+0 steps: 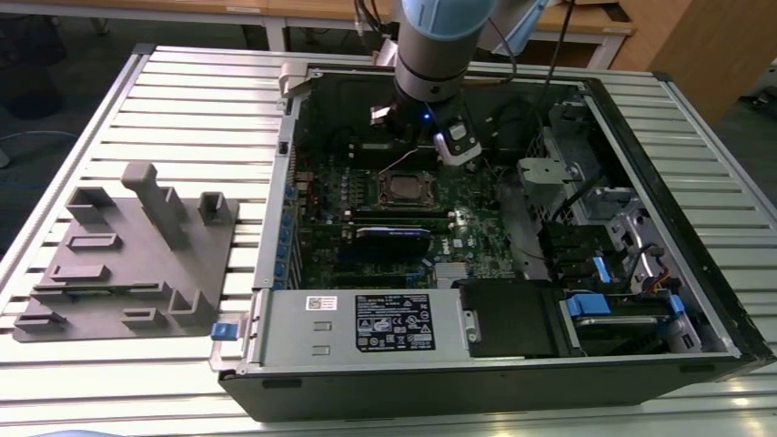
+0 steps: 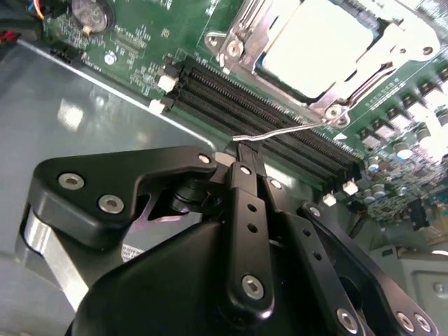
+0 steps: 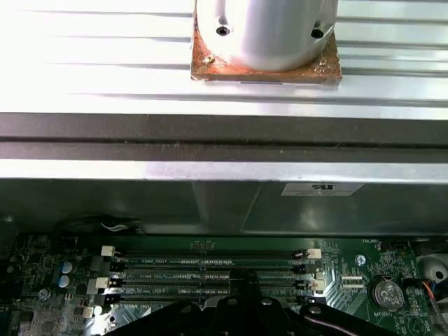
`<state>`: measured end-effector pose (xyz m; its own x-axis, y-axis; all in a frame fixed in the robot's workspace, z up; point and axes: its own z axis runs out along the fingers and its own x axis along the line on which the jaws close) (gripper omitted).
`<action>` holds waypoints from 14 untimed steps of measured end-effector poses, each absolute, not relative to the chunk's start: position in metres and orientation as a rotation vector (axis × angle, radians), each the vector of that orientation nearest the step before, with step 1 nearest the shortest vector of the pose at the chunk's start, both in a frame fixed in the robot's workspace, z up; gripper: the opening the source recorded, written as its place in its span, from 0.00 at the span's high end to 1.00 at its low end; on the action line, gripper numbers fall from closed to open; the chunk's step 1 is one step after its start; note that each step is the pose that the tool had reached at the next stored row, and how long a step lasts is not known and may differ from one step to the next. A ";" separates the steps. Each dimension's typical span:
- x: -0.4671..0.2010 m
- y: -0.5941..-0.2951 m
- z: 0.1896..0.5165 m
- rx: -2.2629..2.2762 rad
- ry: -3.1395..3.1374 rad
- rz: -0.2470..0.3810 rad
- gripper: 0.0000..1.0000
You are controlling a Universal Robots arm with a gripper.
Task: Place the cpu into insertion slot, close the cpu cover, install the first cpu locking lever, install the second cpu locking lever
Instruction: 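Install the first cpu locking lever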
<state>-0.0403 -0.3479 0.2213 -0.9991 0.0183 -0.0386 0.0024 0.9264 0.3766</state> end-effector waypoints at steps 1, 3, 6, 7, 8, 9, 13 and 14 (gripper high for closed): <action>-0.041 -0.348 0.221 0.015 3.044 0.578 0.89; -0.042 -0.347 0.221 0.014 3.046 0.553 0.89; -0.044 -0.347 0.221 0.014 3.046 0.552 0.89; -0.045 -0.347 0.221 0.014 3.046 0.552 0.89; -0.047 -0.347 0.221 0.014 3.046 0.553 0.89; -0.050 -0.347 0.221 0.014 3.046 0.552 0.89; -0.064 -0.347 0.221 0.014 3.045 0.552 0.89; -0.066 -0.347 0.221 0.014 3.045 0.552 0.89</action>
<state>-0.0662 -0.3474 0.2213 -0.9989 0.0171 -0.0445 0.0004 0.9363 0.3512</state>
